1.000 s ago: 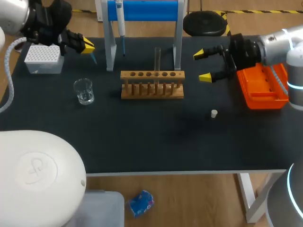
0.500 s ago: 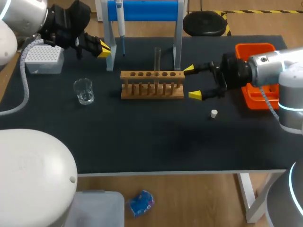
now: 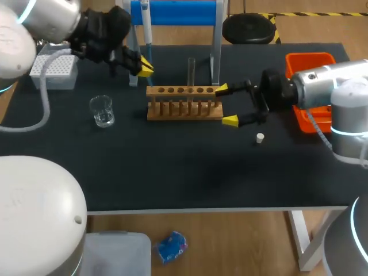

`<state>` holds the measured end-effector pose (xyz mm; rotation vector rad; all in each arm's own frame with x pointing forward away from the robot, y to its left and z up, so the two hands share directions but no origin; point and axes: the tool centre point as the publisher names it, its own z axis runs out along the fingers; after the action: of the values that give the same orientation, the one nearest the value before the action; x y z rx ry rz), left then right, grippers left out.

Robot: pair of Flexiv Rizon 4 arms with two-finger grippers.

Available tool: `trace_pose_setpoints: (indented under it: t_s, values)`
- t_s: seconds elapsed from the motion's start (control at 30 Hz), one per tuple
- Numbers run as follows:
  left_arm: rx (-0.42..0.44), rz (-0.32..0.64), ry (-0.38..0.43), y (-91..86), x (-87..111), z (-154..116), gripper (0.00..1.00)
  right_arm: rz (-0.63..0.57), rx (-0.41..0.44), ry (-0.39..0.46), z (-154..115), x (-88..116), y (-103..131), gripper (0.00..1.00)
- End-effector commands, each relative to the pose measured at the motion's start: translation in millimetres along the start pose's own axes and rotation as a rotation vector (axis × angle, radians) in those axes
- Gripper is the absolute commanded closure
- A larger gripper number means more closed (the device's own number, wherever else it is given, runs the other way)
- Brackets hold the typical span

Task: Invert the test tube, pick up the pipette, mount the tip to pipette, aspirate from beaker and dispense into the tube, eject the tip, return the pipette, and cap with the stopper.

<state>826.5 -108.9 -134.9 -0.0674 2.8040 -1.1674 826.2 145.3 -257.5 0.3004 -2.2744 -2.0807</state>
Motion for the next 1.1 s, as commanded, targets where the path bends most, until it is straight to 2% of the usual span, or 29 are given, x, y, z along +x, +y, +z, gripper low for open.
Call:
trace_pose_setpoints:
  t_s: [0.03, 0.2, 0.27, 0.3, 0.8, 0.87, 1.1]
  values:
    - [-0.030, 0.004, 0.059, -18.2, -9.6, 40.6, 1.00, -0.023, -0.025, 0.019, 19.2, -4.0, -2.7, 0.00]
    - [-0.052, 0.017, 0.114, -29.9, 4.4, 70.0, 1.00, -0.056, -0.059, 0.028, 32.6, -2.0, 3.5, 0.00]
    - [-0.094, 0.005, 0.111, -29.6, 8.6, 80.0, 1.00, -0.063, -0.068, 0.031, 36.6, -1.1, 6.2, 0.00]
    - [-0.089, 0.008, 0.111, -29.6, 10.4, 83.1, 1.00, -0.067, -0.078, 0.034, 38.0, -0.5, 7.6, 0.00]
    - [-0.089, 0.008, 0.111, -29.6, 10.4, 83.1, 1.00, -0.067, -0.078, 0.034, 38.0, -0.5, 7.6, 0.00]
    - [-0.102, 0.023, 0.121, -29.9, 11.5, 89.4, 1.00, -0.039, -0.108, 0.038, 42.8, 0.6, 8.1, 0.00]
    - [-0.141, 0.020, 0.144, -28.2, 16.6, 105.6, 1.00, -0.029, -0.129, 0.044, 58.0, 7.3, 9.5, 0.00]
